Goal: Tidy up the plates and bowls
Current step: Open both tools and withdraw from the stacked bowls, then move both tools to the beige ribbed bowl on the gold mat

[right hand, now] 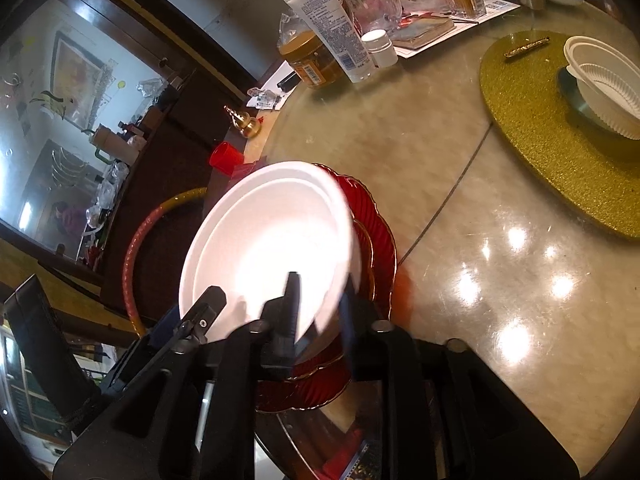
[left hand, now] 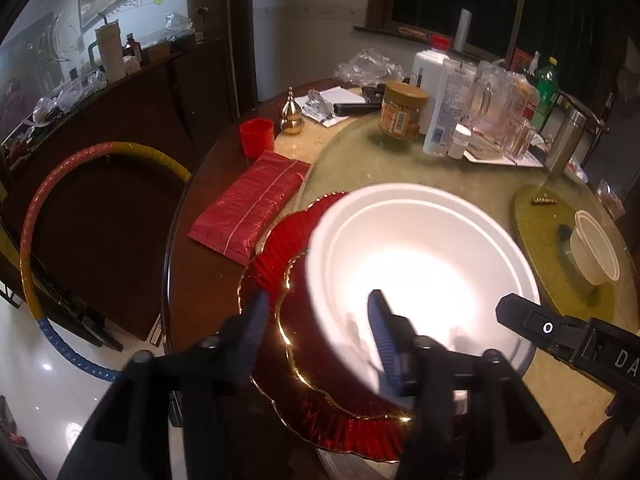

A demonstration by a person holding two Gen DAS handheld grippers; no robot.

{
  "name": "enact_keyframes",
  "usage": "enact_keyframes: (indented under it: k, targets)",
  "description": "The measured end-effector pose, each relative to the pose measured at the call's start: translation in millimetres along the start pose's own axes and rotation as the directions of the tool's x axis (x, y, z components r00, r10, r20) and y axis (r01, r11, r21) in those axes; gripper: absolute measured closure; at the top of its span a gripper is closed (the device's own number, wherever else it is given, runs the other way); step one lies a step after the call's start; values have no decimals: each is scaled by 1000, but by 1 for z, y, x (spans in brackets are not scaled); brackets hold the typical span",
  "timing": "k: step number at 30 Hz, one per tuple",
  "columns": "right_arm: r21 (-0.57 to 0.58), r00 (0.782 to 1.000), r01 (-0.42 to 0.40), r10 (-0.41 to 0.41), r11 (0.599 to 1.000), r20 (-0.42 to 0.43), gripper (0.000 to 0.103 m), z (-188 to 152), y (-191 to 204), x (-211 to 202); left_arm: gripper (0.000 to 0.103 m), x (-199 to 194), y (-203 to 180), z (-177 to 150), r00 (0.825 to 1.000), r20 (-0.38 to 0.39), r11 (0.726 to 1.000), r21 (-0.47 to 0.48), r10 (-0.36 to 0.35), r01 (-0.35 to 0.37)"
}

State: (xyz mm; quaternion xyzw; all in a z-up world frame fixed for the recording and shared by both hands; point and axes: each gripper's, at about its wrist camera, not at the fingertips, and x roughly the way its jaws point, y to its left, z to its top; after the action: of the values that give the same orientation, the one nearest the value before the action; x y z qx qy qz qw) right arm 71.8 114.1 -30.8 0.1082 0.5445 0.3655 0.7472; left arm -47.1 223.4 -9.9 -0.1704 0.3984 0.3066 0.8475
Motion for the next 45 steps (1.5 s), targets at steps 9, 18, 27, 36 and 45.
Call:
enact_keyframes:
  k: [9, 18, 27, 36, 45]
  targets:
    - [16, 999, -34, 34, 999, 38, 54, -6, -3, -17, 40, -15, 4, -1, 999, 34, 1000, -9, -3, 3]
    - [42, 982, -138, 132, 989, 136, 23, -15, -18, -55, 22, -62, -4, 0, 978, 176, 992, -31, -117, 124]
    - [168, 953, -135, 81, 977, 293, 21, -30, -97, -103, 21, -79, -79, -13, 930, 217, 950, 163, -297, 266]
    - [349, 893, -9, -149, 937, 425, 21, -37, -196, -154, 21, -41, -172, -28, 919, 50, 887, 285, -392, 363]
    - [422, 732, 18, -300, 906, 612, 21, -48, -236, -187, 21, -2, -238, -17, 916, -26, 882, 260, -400, 393]
